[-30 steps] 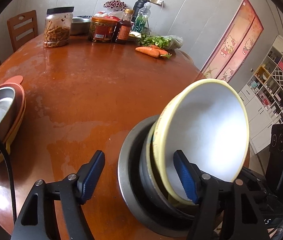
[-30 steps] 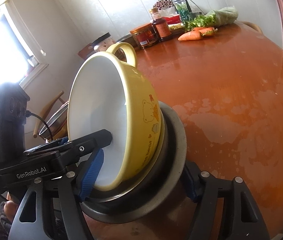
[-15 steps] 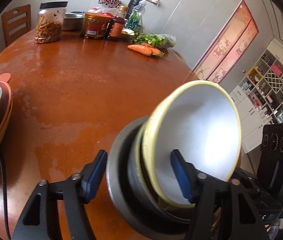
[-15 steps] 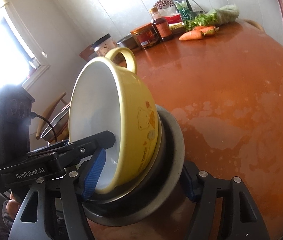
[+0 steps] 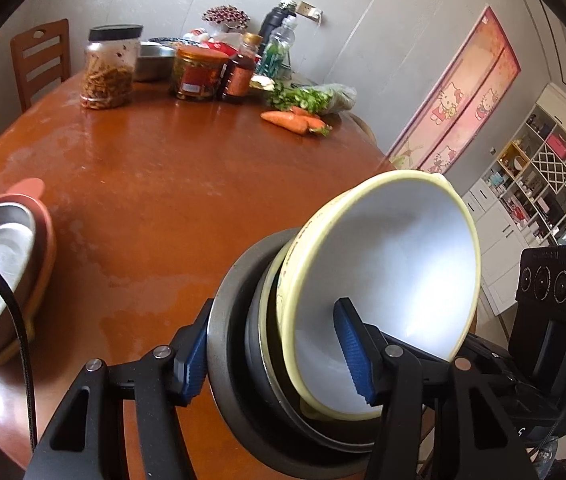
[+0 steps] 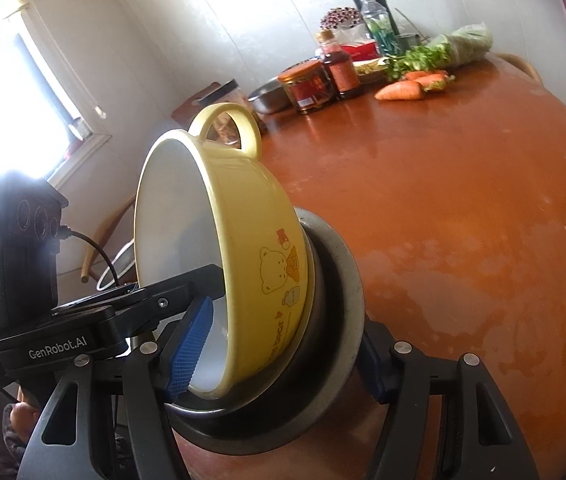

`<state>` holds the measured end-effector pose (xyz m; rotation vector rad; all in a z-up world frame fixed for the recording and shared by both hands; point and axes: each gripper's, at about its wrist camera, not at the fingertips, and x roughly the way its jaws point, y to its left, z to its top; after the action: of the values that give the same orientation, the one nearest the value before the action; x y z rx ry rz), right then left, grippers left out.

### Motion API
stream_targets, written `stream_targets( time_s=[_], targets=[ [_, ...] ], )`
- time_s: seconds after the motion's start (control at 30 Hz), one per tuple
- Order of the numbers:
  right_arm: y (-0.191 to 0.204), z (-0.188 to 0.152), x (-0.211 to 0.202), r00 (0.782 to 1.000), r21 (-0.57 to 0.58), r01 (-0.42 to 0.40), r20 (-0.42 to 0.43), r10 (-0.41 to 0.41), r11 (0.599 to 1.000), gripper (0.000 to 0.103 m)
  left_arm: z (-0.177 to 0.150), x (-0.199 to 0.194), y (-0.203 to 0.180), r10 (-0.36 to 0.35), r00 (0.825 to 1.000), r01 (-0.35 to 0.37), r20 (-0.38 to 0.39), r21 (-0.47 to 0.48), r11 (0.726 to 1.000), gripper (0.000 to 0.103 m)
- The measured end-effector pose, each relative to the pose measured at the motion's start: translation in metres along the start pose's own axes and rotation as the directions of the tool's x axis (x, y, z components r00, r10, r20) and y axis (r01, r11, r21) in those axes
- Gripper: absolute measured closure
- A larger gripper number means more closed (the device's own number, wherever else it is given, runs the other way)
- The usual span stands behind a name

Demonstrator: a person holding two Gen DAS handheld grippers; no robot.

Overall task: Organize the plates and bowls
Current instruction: 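Lift the nested basin stack and carry it to the pan-topped orange bowl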

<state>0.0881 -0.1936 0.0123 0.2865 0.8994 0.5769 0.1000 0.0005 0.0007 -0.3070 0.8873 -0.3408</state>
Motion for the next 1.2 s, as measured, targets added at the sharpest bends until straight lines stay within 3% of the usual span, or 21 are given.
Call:
stream_targets(
  time_s=[0.7, 1.2],
  targets=[
    [0.074, 0.027, 0.028, 0.998, -0.097, -0.051, -0.042, 0.047, 0.994, 0.036, 0.006, -0.062, 0.053, 0.04, 0.997, -0.034, 0.073, -0.084, 0.996, 0.046],
    [0.154, 0.045, 0.092, 0.989, -0.173, -0.128, -0.09, 0.113, 0.977, 0.036, 0.02, -0.112, 0.138, 0.12, 0.986, -0.099, 0.116, -0.166, 0.981, 0.046]
  ],
)
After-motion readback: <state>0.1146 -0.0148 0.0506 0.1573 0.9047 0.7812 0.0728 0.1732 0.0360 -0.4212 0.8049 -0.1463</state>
